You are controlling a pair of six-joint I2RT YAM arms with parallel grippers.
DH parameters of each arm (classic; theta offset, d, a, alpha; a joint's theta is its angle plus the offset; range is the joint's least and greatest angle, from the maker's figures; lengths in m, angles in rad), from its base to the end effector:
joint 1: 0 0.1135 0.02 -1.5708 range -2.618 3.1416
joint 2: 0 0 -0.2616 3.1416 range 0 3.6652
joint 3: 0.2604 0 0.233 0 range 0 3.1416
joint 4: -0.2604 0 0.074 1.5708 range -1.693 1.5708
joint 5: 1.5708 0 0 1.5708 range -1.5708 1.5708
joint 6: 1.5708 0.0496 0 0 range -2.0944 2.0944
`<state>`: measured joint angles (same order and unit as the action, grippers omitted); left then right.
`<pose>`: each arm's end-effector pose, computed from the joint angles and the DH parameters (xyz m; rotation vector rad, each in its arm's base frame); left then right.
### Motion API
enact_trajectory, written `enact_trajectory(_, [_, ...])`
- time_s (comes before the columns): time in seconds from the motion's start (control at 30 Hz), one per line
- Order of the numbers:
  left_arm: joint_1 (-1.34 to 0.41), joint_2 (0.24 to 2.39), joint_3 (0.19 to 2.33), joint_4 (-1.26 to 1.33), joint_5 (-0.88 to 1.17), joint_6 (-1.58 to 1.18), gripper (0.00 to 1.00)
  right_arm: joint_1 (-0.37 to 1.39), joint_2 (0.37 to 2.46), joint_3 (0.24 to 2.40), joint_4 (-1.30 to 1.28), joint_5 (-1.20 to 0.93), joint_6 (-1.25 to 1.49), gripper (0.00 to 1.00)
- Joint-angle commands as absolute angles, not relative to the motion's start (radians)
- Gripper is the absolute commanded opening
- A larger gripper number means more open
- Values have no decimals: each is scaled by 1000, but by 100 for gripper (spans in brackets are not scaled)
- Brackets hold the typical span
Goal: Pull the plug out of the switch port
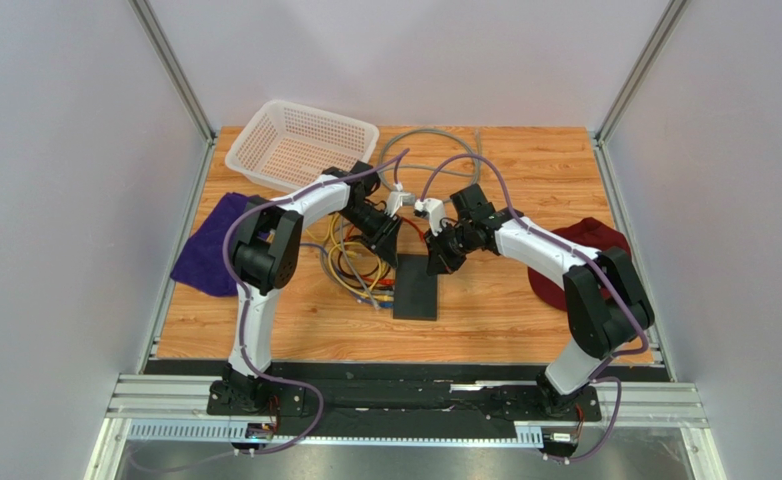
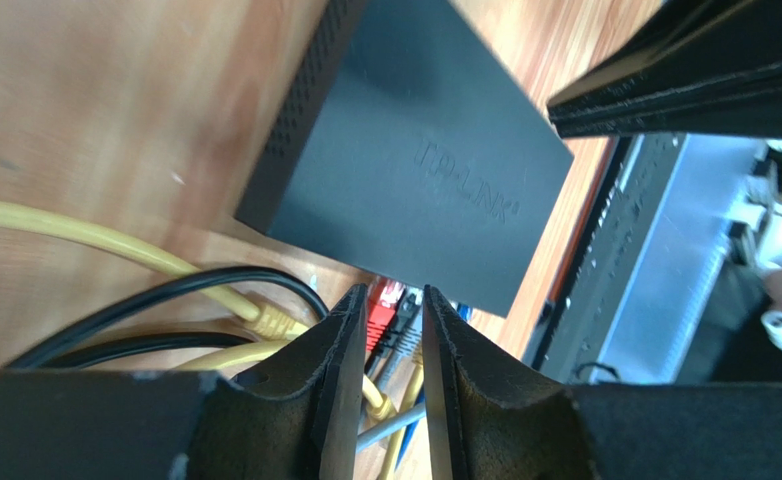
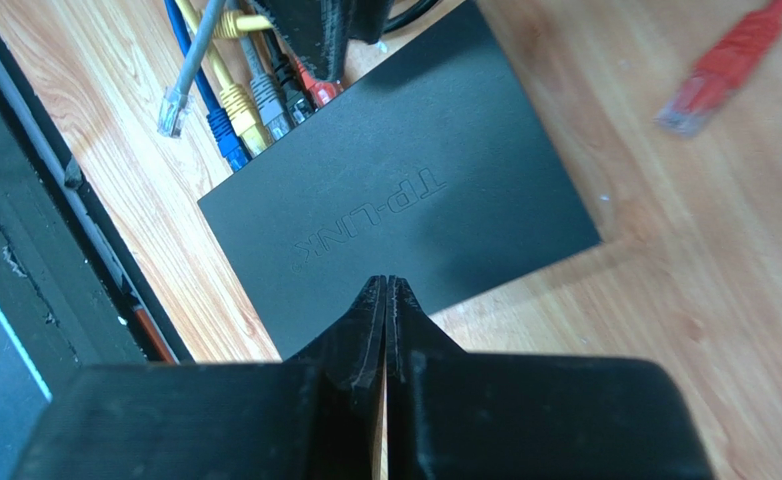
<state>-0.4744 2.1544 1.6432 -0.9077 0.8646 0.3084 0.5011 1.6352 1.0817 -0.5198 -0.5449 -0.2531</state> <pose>0.3439 -0.2190 0.1690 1.1526 2.5365 -1.2979 0.2643 0.1741 0.2049 -1.1312 2.3540 0.8041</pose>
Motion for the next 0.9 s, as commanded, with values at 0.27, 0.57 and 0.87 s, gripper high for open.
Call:
enact_trajectory(0.27, [-477, 2210, 1642, -1049, 936, 449, 37, 531, 1678, 1055, -469, -603, -242, 0])
enact_trajectory(0.57, [-477, 2220, 1598, -907, 951, 361, 45, 531, 1666, 1040, -462, -584, -235, 0])
enact_trajectory(0.87, [-479, 2266, 1614, -900, 923, 354, 43, 532, 1652, 1028, -456, -569, -230, 0])
